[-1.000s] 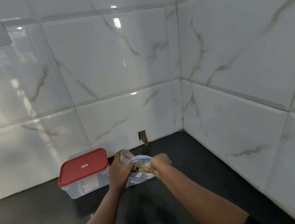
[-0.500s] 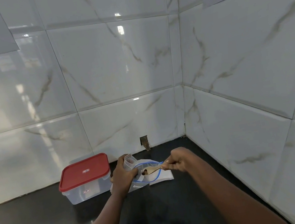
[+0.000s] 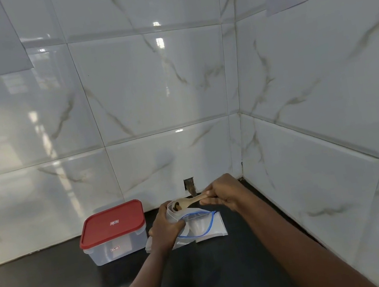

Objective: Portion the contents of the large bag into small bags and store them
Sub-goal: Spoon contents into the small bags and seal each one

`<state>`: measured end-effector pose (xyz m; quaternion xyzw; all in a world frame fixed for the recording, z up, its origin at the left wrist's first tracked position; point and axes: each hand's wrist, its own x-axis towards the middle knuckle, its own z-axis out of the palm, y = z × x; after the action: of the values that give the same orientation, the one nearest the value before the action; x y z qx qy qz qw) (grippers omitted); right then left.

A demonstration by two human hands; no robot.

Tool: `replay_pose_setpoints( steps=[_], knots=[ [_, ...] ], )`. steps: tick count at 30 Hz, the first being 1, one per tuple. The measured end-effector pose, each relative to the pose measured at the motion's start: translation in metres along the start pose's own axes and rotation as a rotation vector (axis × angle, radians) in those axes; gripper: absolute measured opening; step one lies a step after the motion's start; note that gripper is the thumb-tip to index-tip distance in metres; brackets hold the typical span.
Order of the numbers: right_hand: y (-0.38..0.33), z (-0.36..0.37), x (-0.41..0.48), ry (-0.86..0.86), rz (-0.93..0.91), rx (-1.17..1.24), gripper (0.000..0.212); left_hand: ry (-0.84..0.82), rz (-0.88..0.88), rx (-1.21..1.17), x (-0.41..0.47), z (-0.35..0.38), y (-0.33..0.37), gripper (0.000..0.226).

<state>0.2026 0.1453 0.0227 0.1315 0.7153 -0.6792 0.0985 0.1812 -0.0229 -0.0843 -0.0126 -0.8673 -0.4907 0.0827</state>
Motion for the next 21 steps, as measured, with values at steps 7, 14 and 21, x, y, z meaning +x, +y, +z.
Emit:
replay_pose_setpoints(
  steps=[7,14,21],
  knots=[
    [0.002,0.023,0.003,0.040,-0.426,-0.794,0.035,0.026,-0.014,-0.014,0.003,-0.001,0.000,0.066],
    [-0.006,0.023,0.000,0.077,-0.555,-0.941,0.039,0.036,-0.029,-0.038,0.007,-0.003,-0.001,0.060],
    [-0.001,0.027,0.011,0.016,-0.629,-1.140,0.038,0.028,-0.004,-0.067,0.010,0.000,-0.001,0.059]
  ],
)
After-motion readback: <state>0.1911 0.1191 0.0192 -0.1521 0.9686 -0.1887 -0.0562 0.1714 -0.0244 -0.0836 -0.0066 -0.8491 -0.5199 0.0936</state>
